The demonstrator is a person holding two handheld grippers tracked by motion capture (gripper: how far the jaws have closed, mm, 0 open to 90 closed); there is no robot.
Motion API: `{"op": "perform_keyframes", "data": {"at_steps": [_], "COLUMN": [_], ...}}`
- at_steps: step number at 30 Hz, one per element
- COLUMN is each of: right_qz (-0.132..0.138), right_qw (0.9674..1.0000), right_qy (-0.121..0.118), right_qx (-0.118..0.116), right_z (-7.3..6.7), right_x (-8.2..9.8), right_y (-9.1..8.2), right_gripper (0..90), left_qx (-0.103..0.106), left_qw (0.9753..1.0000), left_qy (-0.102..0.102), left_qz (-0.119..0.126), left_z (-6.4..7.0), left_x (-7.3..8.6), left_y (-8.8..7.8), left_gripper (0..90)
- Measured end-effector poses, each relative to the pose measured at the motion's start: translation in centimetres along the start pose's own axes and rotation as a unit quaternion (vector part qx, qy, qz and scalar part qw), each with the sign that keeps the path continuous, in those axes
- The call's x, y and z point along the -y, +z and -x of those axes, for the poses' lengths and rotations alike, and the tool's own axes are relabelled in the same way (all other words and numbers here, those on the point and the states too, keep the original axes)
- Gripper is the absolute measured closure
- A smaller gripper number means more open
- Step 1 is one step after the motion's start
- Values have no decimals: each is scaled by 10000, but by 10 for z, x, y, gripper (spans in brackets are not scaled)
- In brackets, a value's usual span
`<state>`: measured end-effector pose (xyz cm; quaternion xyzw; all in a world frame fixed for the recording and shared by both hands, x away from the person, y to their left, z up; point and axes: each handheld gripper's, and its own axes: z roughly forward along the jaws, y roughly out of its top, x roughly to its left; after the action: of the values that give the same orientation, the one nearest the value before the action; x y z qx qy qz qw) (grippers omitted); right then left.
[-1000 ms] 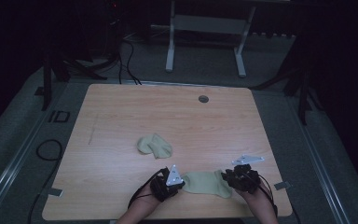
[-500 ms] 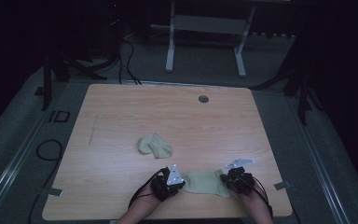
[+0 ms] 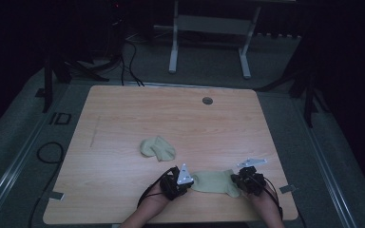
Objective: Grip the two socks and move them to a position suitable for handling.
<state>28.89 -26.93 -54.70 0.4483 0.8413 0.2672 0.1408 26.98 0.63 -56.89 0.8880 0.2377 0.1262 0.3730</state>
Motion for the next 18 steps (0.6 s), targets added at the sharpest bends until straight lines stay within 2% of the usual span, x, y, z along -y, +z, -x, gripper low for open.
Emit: {"op": "perform_keyframes", "data": {"at_steps": [4,9,12,14,16,18], "right_qz": [-3,-16,33,116,195,229], "right_qw": [10000,10000,9999,9998,9998,9997], "right_qy": [1,5,63,67,43,21], "right_qx": [-14,-19,-101,-113,-98,-95], "right_z": [1,1,0,-2,-3,-3], "right_x": [0,0,-2,-4,-7,-12], "right_y": [0,0,-4,-9,-14,-17], "right_gripper": [892,885,863,844,825,793], "left_qx": [53,116,179,148,100,61], "left_qw": [10000,9998,9994,9991,9992,9992], "left_qy": [0,-178,-305,-388,-397,-368], "left_qz": [-25,38,45,25,30,115], "left_z": [-2,-4,-6,-4,-2,0], "left_x": [-1,0,0,0,0,0], "left_y": [1,1,0,-2,-7,-14], "left_gripper": [890,885,786,697,615,594]}}
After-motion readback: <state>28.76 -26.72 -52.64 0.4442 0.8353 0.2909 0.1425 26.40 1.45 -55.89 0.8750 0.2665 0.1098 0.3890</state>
